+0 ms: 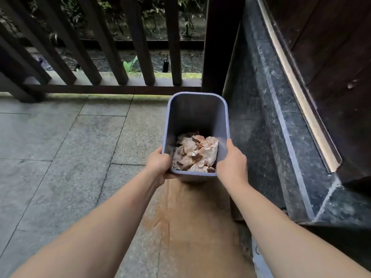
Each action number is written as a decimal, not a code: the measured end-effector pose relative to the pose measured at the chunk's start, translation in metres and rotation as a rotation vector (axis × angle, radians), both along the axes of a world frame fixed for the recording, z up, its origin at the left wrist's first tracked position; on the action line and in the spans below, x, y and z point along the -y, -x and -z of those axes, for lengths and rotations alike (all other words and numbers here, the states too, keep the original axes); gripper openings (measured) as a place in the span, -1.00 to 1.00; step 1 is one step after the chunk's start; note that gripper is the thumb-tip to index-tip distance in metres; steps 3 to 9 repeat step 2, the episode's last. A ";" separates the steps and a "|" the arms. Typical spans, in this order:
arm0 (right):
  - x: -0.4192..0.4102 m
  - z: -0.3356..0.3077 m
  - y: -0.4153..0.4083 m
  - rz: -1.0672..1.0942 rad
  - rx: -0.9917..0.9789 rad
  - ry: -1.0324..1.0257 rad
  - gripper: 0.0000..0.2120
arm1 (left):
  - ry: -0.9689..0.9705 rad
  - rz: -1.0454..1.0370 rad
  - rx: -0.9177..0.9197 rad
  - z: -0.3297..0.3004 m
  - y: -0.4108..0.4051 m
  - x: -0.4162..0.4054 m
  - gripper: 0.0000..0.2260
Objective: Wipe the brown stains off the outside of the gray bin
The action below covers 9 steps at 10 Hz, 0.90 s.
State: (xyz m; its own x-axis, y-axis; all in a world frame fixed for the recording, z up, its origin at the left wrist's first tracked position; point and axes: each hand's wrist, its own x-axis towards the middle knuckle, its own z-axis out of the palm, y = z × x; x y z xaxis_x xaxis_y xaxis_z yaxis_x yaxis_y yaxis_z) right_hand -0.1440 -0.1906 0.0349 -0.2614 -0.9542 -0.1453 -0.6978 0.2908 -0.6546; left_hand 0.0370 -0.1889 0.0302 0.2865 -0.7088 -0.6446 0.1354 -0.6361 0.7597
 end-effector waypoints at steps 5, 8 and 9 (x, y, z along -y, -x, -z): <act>-0.003 -0.021 -0.014 0.051 0.004 -0.235 -0.32 | -0.152 0.156 0.402 -0.020 0.000 0.012 -0.51; -0.003 -0.021 -0.014 0.051 0.004 -0.235 -0.32 | -0.152 0.156 0.402 -0.020 0.000 0.012 -0.51; -0.003 -0.021 -0.014 0.051 0.004 -0.235 -0.32 | -0.152 0.156 0.402 -0.020 0.000 0.012 -0.51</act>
